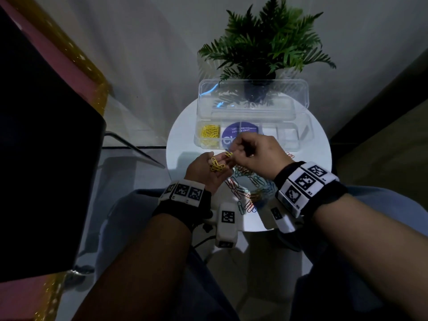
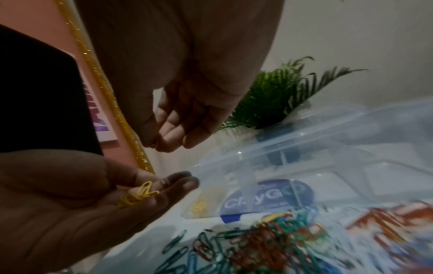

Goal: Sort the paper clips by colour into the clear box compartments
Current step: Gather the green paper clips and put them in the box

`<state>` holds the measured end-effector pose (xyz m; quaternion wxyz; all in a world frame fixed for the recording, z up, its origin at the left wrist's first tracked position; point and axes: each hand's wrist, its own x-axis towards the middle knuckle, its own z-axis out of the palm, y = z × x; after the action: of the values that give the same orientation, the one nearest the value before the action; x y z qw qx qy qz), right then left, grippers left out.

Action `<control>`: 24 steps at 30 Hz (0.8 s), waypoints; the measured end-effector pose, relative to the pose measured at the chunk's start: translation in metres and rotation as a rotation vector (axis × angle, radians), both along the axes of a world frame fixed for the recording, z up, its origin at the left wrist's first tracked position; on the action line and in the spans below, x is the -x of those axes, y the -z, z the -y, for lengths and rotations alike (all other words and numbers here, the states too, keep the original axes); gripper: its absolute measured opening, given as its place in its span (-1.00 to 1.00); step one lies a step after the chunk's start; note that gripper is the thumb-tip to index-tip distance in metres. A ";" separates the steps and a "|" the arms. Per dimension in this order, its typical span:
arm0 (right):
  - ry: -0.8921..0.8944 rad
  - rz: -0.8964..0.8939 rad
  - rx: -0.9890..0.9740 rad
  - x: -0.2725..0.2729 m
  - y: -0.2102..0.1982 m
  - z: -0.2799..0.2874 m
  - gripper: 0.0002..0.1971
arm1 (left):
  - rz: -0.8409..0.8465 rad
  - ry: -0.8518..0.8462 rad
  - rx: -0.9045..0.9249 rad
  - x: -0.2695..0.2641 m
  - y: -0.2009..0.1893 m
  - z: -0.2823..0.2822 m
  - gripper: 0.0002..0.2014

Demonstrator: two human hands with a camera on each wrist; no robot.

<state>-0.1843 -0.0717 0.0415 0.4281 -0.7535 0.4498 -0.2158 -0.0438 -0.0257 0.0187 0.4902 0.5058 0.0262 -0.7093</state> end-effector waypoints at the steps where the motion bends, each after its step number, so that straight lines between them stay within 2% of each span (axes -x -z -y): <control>1: -0.037 -0.030 0.019 -0.004 -0.003 0.000 -0.89 | -0.013 -0.026 0.000 0.001 0.001 -0.001 -0.69; 3: -0.110 -0.124 0.079 -0.010 -0.006 0.000 -0.90 | -0.080 -0.074 0.019 0.002 0.002 -0.001 -0.75; 7: -0.184 -0.206 0.170 -0.013 -0.008 -0.005 -0.84 | -0.220 -0.107 0.041 0.002 0.000 0.000 -0.70; 12: 0.032 -0.128 0.207 0.014 -0.006 -0.003 -0.91 | -0.127 -0.058 0.042 0.003 -0.001 0.000 -0.62; 14: -0.041 -0.242 0.176 0.032 0.005 -0.003 -0.91 | -0.098 -0.049 0.029 0.001 -0.001 0.000 -0.59; 16: -0.212 -0.453 0.106 0.044 0.020 -0.008 -0.91 | -0.057 -0.045 0.026 0.000 -0.002 0.000 -0.54; 18: -0.329 -0.615 0.050 0.052 0.032 -0.015 -0.80 | -0.037 -0.045 0.020 -0.001 0.000 0.000 -0.53; 21: -0.349 -0.689 0.027 0.055 0.043 -0.022 -0.59 | -0.036 -0.043 0.012 0.000 -0.002 0.000 -0.54; 24: -0.278 -0.671 0.023 0.052 0.047 -0.021 -0.68 | -0.041 -0.040 0.009 0.000 -0.003 -0.001 -0.53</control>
<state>-0.2359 -0.0510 -0.0058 0.2736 -0.8410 0.4561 0.0987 -0.0440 -0.0250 0.0212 0.5059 0.4883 0.0434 -0.7097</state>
